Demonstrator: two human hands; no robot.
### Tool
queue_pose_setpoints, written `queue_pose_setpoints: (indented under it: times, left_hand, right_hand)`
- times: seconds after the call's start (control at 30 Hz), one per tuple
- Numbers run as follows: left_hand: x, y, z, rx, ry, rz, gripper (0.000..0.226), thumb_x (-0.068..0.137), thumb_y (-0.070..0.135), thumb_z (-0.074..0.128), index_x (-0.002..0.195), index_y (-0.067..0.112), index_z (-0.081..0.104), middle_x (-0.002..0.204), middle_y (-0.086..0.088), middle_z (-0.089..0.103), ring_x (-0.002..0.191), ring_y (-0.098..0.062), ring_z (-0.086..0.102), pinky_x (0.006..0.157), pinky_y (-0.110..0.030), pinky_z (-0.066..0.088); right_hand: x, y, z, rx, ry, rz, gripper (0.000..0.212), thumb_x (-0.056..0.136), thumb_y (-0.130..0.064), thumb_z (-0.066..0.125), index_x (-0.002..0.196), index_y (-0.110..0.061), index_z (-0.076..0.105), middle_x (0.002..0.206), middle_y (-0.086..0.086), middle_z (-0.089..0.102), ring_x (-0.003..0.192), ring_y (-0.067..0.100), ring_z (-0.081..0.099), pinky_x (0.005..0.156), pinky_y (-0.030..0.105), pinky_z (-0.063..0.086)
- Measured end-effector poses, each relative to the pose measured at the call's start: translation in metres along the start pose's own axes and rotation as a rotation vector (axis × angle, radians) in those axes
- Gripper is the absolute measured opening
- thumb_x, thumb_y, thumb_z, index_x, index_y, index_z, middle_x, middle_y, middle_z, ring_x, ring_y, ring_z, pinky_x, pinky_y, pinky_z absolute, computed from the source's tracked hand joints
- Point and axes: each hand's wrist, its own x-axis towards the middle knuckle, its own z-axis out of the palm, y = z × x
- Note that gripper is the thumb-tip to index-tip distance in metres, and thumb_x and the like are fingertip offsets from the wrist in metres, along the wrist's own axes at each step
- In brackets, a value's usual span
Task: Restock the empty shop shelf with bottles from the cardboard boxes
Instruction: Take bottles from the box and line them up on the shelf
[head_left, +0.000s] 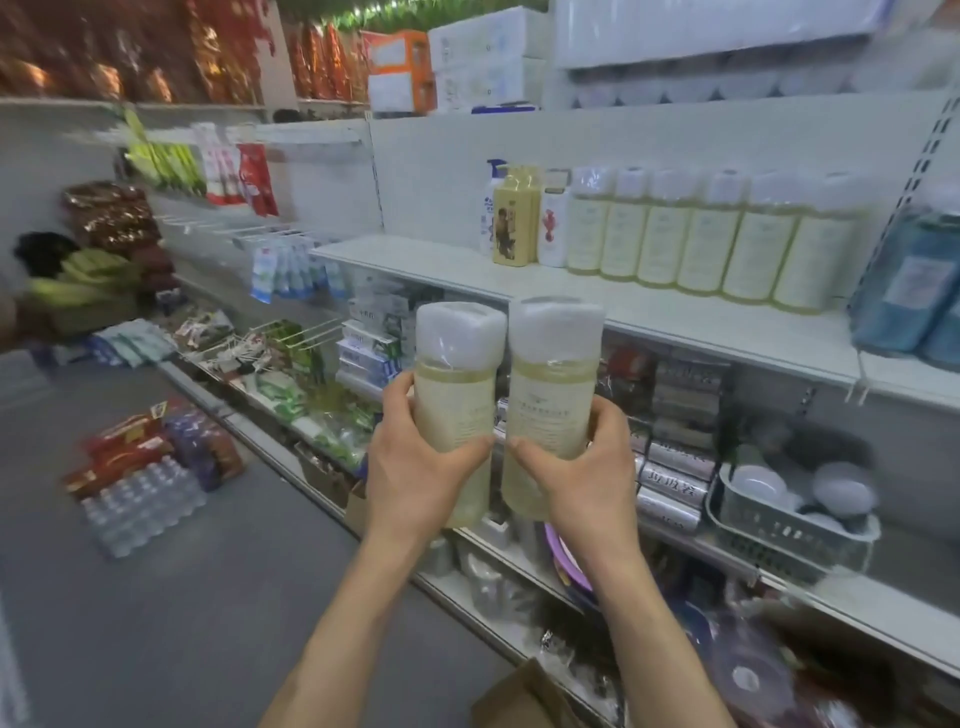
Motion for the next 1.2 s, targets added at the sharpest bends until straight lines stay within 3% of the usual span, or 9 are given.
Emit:
queue_pose_setpoints:
  times: [0.1, 0.27, 0.77, 0.83, 0.93, 1.0, 1.1, 1.2]
  left_hand:
    - [0.038, -0.007, -0.015, -0.013, -0.012, 0.015, 0.096, 0.058, 0.060, 0.086, 0.142, 0.044, 0.042, 0.117, 0.030, 0.063, 0.106, 0.006, 0.065, 0.082, -0.023, 0.053]
    - [0.100, -0.020, -0.006, -0.015, -0.058, 0.053, 0.094, 0.070, 0.040, 0.097, 0.146, 0.034, 0.043, 0.127, 0.010, 0.067, 0.113, -0.015, 0.068, 0.096, -0.047, 0.060]
    - [0.291, -0.049, 0.087, -0.056, -0.079, 0.142, 0.093, 0.069, 0.055, 0.091, 0.144, 0.041, 0.039, 0.123, 0.014, 0.068, 0.109, -0.015, 0.069, 0.090, -0.050, 0.062]
    - [0.309, -0.050, 0.100, -0.079, -0.100, 0.134, 0.090, 0.070, 0.052, 0.092, 0.143, 0.041, 0.040, 0.118, 0.020, 0.068, 0.105, -0.006, 0.069, 0.088, -0.045, 0.063]
    - [0.336, -0.049, 0.126, -0.146, -0.113, 0.139, 0.089, 0.070, 0.050, 0.093, 0.142, 0.042, 0.041, 0.112, 0.028, 0.064, 0.100, 0.013, 0.064, 0.079, -0.026, 0.058]
    - [0.353, -0.045, 0.147, -0.191, -0.108, 0.144, 0.088, 0.067, 0.053, 0.091, 0.140, 0.042, 0.043, 0.111, 0.026, 0.066, 0.100, 0.009, 0.066, 0.077, -0.024, 0.056]
    - [0.379, -0.038, 0.176, -0.230, -0.130, 0.175, 0.089, 0.067, 0.054, 0.091, 0.140, 0.040, 0.043, 0.116, 0.018, 0.068, 0.104, -0.003, 0.069, 0.083, -0.033, 0.061]
    - [0.402, -0.037, 0.198, -0.255, -0.175, 0.209, 0.093, 0.066, 0.057, 0.089, 0.144, 0.039, 0.042, 0.122, 0.013, 0.067, 0.109, -0.008, 0.068, 0.088, -0.035, 0.062]
  right_hand:
    - [0.016, -0.011, 0.026, -0.011, 0.019, -0.004, 0.083, 0.060, -0.057, 0.088, 0.130, -0.037, 0.050, 0.123, -0.013, 0.059, 0.110, 0.008, 0.065, 0.090, 0.045, 0.061]
    - [0.063, -0.019, 0.050, -0.087, 0.071, -0.033, 0.082, 0.065, -0.047, 0.091, 0.134, -0.027, 0.053, 0.126, -0.007, 0.059, 0.114, 0.013, 0.063, 0.097, 0.045, 0.058]
    - [0.245, 0.012, 0.125, -0.057, 0.096, -0.098, 0.080, 0.065, -0.050, 0.088, 0.133, -0.032, 0.051, 0.126, -0.011, 0.057, 0.115, 0.007, 0.061, 0.095, 0.041, 0.060]
    - [0.262, 0.016, 0.126, -0.064, 0.104, -0.083, 0.078, 0.066, -0.049, 0.090, 0.131, -0.034, 0.050, 0.125, -0.012, 0.057, 0.114, 0.005, 0.061, 0.092, 0.037, 0.060]
    - [0.292, 0.020, 0.124, -0.064, 0.123, -0.069, 0.076, 0.062, -0.056, 0.087, 0.125, -0.041, 0.048, 0.119, -0.019, 0.061, 0.107, -0.002, 0.063, 0.079, 0.023, 0.056]
    - [0.311, 0.021, 0.124, -0.048, 0.149, -0.059, 0.076, 0.059, -0.058, 0.085, 0.125, -0.039, 0.051, 0.111, -0.023, 0.066, 0.099, -0.010, 0.066, 0.073, 0.016, 0.054]
    - [0.340, 0.022, 0.124, -0.057, 0.227, -0.061, 0.079, 0.058, -0.059, 0.085, 0.126, -0.038, 0.051, 0.106, -0.025, 0.068, 0.095, -0.017, 0.064, 0.066, 0.010, 0.054]
    - [0.363, 0.026, 0.123, -0.081, 0.276, -0.056, 0.080, 0.058, -0.058, 0.087, 0.125, -0.037, 0.050, 0.108, -0.024, 0.067, 0.096, -0.016, 0.064, 0.068, 0.010, 0.055]
